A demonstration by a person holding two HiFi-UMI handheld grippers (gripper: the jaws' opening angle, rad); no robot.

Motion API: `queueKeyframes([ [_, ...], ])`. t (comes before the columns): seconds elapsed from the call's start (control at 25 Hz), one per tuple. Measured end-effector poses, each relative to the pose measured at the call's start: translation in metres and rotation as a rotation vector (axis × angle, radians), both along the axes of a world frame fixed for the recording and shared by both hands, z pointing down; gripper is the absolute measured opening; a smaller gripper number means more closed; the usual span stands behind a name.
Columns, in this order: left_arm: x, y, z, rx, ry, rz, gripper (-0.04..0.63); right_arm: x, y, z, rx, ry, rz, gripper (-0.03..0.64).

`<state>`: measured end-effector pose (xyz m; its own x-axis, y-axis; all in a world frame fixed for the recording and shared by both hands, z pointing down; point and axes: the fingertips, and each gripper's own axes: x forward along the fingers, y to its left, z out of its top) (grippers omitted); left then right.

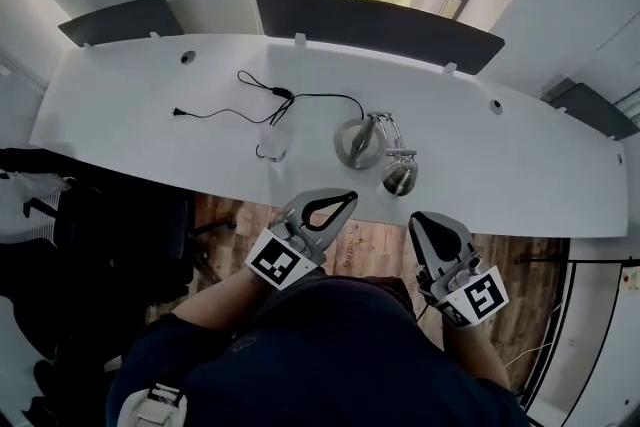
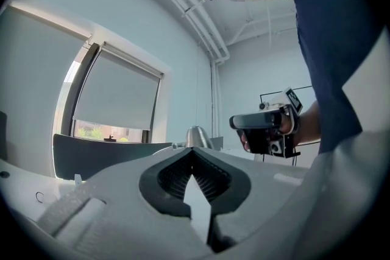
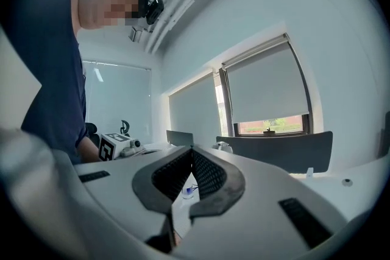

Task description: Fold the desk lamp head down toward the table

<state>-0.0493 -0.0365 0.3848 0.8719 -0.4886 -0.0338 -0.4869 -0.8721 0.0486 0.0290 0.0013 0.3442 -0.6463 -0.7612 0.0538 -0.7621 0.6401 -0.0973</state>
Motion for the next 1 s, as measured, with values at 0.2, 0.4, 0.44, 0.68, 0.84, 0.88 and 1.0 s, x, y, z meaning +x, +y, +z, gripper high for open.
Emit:
queueKeyframes([
  [0.2, 0.007, -0.041, 0.022, -0.019, -0.039, -0.045, 0.006, 0.021, -0.029, 0.000, -0.032, -0.053, 0.014, 0.009],
  [0.4, 0.016, -0.085, 0.061, -0.060, -0.136, -0.134, 0.006, 0.050, -0.060, 0.018, -0.059, 0.035, -0.013, 0.012],
  [0.44, 0.018, -0.093, 0.068, -0.067, -0.153, -0.146, 0.006, 0.054, -0.066, 0.021, -0.061, 0.045, -0.019, 0.012],
  [0.68, 0.034, -0.124, 0.094, -0.050, -0.226, -0.179, 0.006, 0.066, -0.097, 0.031, -0.105, 0.012, -0.086, 0.012],
  [0.84, 0.047, -0.139, 0.105, -0.039, -0.262, -0.181, 0.008, 0.068, -0.112, 0.041, -0.196, -0.048, -0.148, 0.017],
  [0.88, 0.049, -0.143, 0.107, -0.040, -0.265, -0.185, 0.018, 0.067, -0.115, 0.043, -0.222, -0.062, -0.165, 0.028],
  [1.0, 0.055, -0.153, 0.113, -0.026, -0.281, -0.189, 0.067, 0.064, -0.126, 0.049, -0.340, -0.157, -0.232, 0.060],
])
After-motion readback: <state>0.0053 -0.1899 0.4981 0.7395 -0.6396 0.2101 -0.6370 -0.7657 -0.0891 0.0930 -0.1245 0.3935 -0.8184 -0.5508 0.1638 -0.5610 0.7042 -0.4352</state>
